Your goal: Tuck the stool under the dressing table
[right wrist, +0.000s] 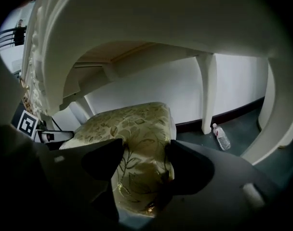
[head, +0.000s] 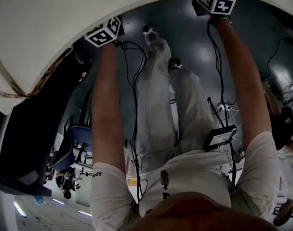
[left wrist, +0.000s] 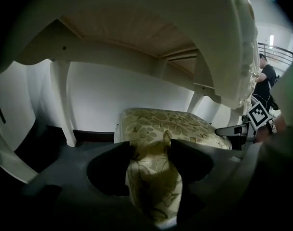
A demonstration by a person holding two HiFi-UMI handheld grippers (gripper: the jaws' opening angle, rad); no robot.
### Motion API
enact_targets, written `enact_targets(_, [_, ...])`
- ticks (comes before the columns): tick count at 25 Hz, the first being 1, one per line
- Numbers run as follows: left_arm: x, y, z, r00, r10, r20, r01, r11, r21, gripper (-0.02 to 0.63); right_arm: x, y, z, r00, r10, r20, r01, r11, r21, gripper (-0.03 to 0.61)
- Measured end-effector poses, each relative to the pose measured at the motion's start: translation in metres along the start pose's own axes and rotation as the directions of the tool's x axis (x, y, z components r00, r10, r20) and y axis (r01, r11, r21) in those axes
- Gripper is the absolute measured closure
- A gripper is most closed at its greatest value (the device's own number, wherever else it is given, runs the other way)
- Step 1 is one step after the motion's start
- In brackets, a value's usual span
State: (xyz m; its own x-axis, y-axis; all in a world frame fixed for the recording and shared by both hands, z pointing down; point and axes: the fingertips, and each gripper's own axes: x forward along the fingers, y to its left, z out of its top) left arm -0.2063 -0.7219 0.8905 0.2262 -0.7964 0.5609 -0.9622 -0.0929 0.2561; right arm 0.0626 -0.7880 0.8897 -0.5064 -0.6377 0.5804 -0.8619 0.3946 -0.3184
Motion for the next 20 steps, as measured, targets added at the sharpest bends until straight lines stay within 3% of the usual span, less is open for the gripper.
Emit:
enact_targets(5, [-0.011,-0.002,0.004,1.0,0.007,0.008,-0.007,1.0,-0.02,0.341,-0.009,-0.005,-0.001,0.999,-0.043,0.013,0.042,0.996,0.079,0.241])
enact_targets(8, [-0.033,-0.013,-0.006,1.0,-0.011,-0.011,0.012,1.0,0.015,0.433,-0.028,-0.002,-0.011,0.997,-0.073,0.012,0.072,0.995,0.067,0.284])
enact_targets(13, [-0.088,-0.037,-0.034,0.995,-0.055,-0.078,0.057,0.998,0.029,0.607,-0.087,0.015,-0.039,0.998,-0.05,-0.042,0.053,0.995,0.079,0.571])
enact_targets(20, [-0.171,-0.078,-0.047,0.996,-0.043,-0.074,0.039,0.998,-0.057,0.607,-0.179,0.057,-0.072,0.995,0.032,-0.095,-0.024,0.996,0.082,0.571])
